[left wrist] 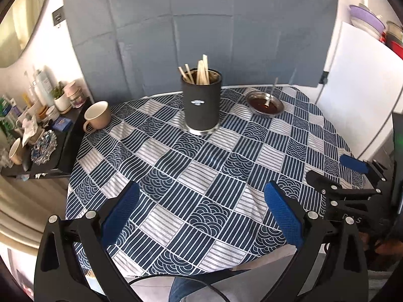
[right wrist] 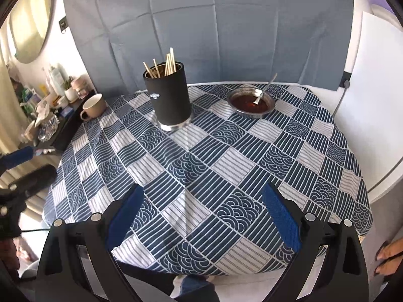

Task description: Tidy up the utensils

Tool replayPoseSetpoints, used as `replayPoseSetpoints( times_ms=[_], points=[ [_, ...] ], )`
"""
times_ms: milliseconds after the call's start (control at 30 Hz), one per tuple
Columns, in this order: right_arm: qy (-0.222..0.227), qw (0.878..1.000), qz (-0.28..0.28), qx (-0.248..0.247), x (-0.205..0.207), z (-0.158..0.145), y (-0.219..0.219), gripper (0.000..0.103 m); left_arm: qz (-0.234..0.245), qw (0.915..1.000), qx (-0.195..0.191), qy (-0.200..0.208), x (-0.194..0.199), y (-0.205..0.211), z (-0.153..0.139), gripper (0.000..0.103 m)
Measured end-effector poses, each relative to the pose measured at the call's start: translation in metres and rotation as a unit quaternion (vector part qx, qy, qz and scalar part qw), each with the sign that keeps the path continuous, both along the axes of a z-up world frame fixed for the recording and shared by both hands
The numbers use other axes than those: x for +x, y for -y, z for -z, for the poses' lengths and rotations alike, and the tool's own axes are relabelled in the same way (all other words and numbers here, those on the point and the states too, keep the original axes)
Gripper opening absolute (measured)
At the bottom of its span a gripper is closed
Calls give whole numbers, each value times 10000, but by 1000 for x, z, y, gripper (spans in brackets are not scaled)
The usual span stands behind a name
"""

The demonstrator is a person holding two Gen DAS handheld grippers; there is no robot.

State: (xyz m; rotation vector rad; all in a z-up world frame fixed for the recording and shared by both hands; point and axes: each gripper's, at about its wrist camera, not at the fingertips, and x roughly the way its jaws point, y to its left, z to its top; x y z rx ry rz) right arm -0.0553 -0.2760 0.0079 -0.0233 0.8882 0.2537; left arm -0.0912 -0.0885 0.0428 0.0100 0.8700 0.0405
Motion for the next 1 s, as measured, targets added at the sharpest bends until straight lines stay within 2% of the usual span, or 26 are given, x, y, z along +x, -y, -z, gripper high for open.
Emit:
replayPoseSetpoints(
  times_ms=[100,400,500,800,1000],
  points=[
    [-108,9999,-18,101,-1,-1,0,91,-79,10000,-22,30,-2,-5,-3,97],
    [-89,10000,26,5,-9,-4,-1,91,122,9992,182,323,-9,-5,-17,97],
    [-161,9999,6,-24,-12,-1,-2,91,128,9995,91,263,-10,-8,-16,97],
    [-20,9997,-57,-228,-19,1,-7,91,12,9995,301,82,-8,-16,-4,97],
    [-13,9994,-60,-352,-20,6,-7,91,-5,9997,253,-33,-6,-20,4,97]
  ],
)
